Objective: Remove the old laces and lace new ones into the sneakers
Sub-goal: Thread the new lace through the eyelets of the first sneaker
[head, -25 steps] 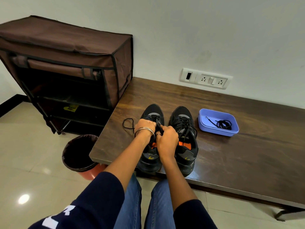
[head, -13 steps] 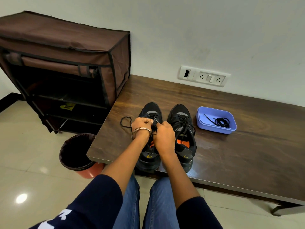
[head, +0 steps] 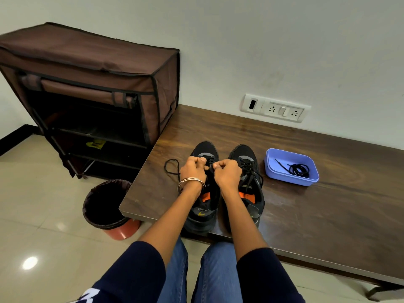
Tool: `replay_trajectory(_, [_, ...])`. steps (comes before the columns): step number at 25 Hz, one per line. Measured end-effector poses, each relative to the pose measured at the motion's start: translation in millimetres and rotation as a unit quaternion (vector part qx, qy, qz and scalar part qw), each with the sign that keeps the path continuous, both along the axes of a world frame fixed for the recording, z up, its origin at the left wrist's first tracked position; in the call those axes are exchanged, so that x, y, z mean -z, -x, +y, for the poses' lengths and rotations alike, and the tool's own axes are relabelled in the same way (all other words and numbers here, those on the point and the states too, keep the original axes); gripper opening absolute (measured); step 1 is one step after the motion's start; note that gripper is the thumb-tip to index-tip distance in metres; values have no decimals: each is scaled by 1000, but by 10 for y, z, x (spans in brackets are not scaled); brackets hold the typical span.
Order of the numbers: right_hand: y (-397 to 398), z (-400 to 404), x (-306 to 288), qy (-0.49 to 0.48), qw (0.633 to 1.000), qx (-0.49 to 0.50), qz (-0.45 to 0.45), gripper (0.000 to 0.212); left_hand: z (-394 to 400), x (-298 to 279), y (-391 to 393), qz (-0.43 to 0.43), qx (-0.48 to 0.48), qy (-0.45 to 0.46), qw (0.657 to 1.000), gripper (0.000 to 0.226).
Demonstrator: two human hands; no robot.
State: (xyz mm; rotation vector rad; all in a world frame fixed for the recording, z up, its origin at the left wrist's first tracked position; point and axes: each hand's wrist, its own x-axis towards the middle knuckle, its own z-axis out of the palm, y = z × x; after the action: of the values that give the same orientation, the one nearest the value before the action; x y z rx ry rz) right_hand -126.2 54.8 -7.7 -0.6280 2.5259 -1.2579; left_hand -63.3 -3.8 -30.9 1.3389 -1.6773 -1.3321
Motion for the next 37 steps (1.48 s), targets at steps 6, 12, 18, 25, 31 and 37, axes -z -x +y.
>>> replay_trajectory(6, [133,29,-241,175,947,114,-246,30,0,-106,-303,-112,146,219,958,54])
replay_trajectory(12, [302,391,-959,479,803,164,-314,27,85,-168,-411,-278,124,227,925,81])
replay_trajectory(18, [296,434,-778,80,993,-81,-22,9,112,-134,-408,-256,132,115,951,106])
replay_trajectory(25, [102,257,-397,-115,986,-107,62,28,137,-112,-402,-217,122,107,963,115])
replay_trajectory(31, [193,478,-1307,315,949,30,-10,17,174,-60,-408,-164,85,160,970,108])
replay_trajectory(37, [118,469,-970,-98,966,56,235,51,167,-50,-418,-182,101,143,968,101])
